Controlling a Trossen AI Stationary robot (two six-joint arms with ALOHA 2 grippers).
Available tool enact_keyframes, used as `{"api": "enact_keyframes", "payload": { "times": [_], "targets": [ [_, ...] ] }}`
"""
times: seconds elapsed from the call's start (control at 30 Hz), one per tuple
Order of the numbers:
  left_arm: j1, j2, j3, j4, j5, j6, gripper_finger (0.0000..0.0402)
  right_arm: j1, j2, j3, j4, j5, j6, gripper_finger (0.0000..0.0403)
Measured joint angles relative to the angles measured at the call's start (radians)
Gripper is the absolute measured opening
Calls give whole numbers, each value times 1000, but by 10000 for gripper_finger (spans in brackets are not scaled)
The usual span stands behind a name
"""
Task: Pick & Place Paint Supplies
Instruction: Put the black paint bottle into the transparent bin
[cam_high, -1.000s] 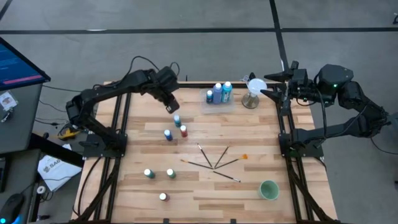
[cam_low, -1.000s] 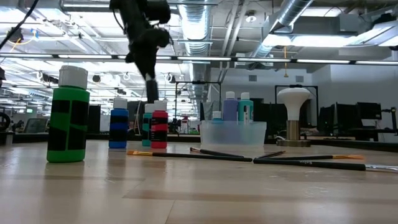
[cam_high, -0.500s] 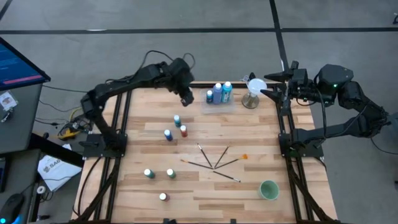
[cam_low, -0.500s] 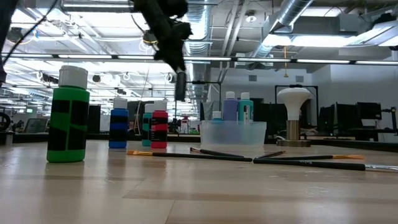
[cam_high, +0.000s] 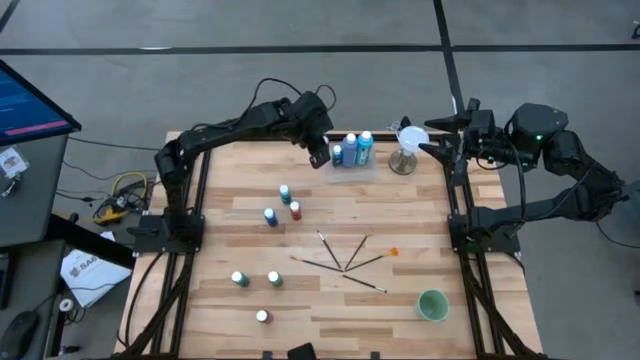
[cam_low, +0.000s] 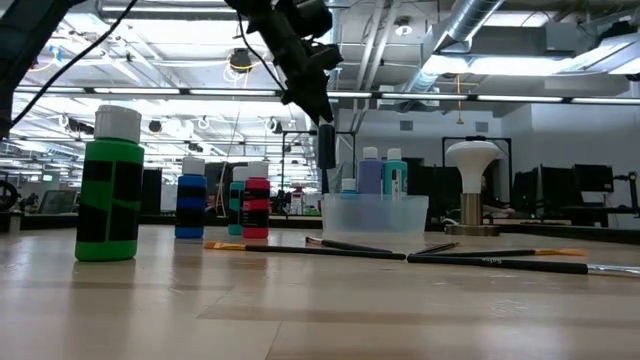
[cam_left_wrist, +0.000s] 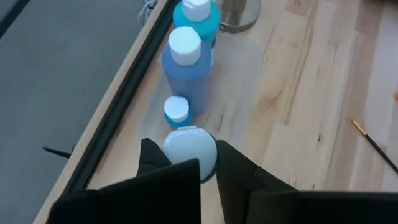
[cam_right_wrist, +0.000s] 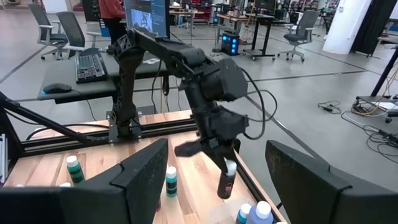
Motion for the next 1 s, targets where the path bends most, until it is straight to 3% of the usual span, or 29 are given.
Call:
{"api": "enact_keyframes", "payload": {
  "times": [1.0],
  "targets": [
    [3,123,-7,126,15,0,0,0,0,0,7,0,0,265]
  ]
}}
